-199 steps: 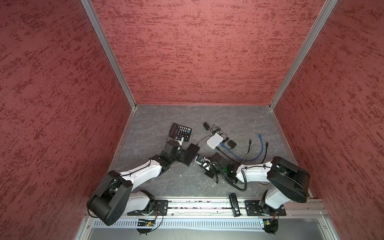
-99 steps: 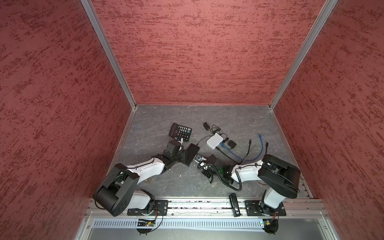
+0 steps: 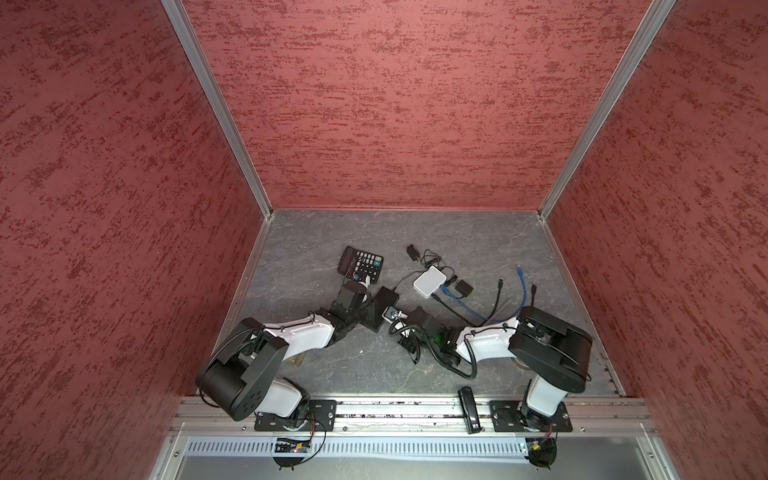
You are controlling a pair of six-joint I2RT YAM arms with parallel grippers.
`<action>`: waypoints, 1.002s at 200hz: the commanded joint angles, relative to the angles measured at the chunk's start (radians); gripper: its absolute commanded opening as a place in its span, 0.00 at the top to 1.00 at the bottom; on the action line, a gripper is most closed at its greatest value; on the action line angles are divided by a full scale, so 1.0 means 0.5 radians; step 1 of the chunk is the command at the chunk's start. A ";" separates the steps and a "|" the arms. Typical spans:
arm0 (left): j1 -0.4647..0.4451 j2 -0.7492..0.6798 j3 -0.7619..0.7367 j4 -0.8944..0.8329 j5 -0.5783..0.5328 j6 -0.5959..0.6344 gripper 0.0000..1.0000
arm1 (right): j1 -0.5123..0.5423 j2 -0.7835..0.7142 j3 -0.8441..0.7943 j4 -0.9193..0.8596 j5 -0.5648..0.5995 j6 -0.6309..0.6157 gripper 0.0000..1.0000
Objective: Insert the plug into the switch port
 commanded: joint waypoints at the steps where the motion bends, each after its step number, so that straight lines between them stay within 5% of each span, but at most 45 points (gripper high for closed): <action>1: -0.021 0.033 0.022 0.083 0.027 -0.014 0.54 | 0.023 -0.002 -0.003 -0.011 0.065 0.018 1.00; 115: -0.094 0.135 0.045 0.115 0.028 -0.050 0.55 | 0.049 0.024 0.073 -0.156 0.131 -0.014 1.00; 200: -0.142 0.165 0.041 0.126 0.027 -0.077 0.55 | 0.049 0.008 0.058 0.157 0.190 0.045 1.00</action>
